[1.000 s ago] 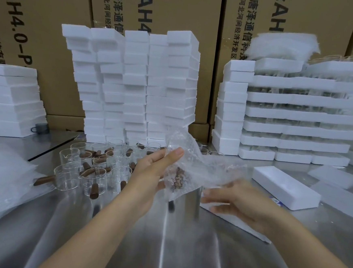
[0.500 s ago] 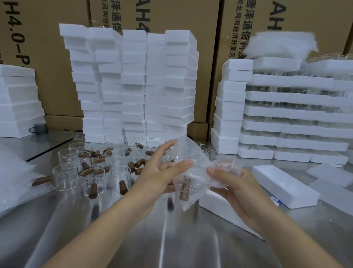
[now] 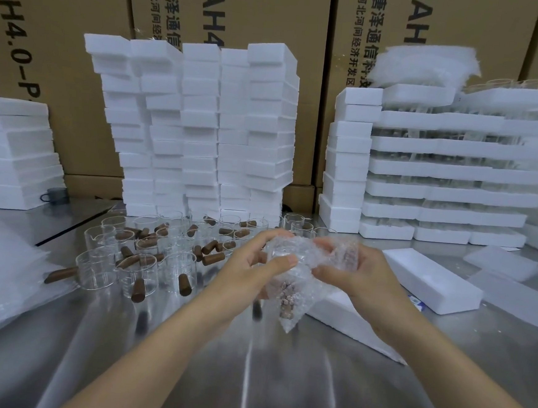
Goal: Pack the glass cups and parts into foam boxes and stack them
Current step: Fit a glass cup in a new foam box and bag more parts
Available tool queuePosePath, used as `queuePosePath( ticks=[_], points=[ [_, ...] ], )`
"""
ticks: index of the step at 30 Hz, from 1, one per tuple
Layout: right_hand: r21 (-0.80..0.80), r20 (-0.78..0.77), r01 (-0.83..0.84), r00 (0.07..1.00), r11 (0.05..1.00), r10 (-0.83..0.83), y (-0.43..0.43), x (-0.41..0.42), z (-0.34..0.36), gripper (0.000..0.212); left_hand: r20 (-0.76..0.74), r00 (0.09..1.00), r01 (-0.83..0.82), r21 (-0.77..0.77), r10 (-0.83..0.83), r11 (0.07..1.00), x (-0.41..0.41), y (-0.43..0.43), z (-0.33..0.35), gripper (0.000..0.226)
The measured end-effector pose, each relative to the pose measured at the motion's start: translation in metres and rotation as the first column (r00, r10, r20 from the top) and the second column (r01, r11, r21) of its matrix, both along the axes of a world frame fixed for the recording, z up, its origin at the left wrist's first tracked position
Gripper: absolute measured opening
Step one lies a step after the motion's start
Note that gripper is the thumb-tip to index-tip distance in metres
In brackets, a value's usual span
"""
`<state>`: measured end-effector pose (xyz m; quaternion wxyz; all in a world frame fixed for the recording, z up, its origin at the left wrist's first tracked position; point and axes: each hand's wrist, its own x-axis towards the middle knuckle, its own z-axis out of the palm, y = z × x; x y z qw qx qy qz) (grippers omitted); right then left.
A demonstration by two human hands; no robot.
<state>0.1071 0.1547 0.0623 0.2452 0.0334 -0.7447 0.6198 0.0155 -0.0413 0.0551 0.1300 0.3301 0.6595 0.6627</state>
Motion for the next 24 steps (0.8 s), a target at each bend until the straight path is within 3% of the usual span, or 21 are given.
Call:
queuePosePath(
  ticks=[5,9,12,15,18,21,24],
  points=[
    [0.108,0.013,0.142,0.99,0.984,-0.144,0.0,0.0,0.0,0.023,0.076,0.997,0.029,0.04,-0.032,0.999,0.002,-0.002,0.003,0.041],
    [-0.099,0.191,-0.168,0.964,0.981,0.184,0.005,0.004,0.006,0.02,0.143,0.986,0.084,0.001,-0.083,0.996,0.002,-0.004,0.004,0.037],
    [-0.108,0.203,-0.219,0.95,0.97,0.237,0.005,0.007,0.009,0.023,0.238,0.961,0.148,-0.011,-0.142,0.989,0.003,-0.005,0.005,0.039],
    [-0.095,0.114,-0.178,0.975,0.979,0.188,0.0,0.007,0.011,0.02,0.323,0.928,0.181,0.037,-0.183,0.983,0.004,-0.004,0.005,0.029],
    [0.084,-0.044,0.017,0.999,0.996,-0.014,-0.006,0.006,0.007,0.017,0.399,0.897,0.173,0.078,-0.19,0.982,0.005,-0.003,0.007,0.029],
    [0.337,-0.278,0.277,0.942,0.9,-0.186,-0.013,0.003,-0.003,0.022,0.492,0.838,0.23,0.069,-0.234,0.971,0.006,-0.003,0.006,0.048],
    [0.505,-0.454,0.349,0.885,0.789,-0.101,-0.02,0.002,-0.014,0.022,0.543,0.793,0.296,0.056,-0.278,0.953,0.002,-0.005,0.005,0.054]
  ],
)
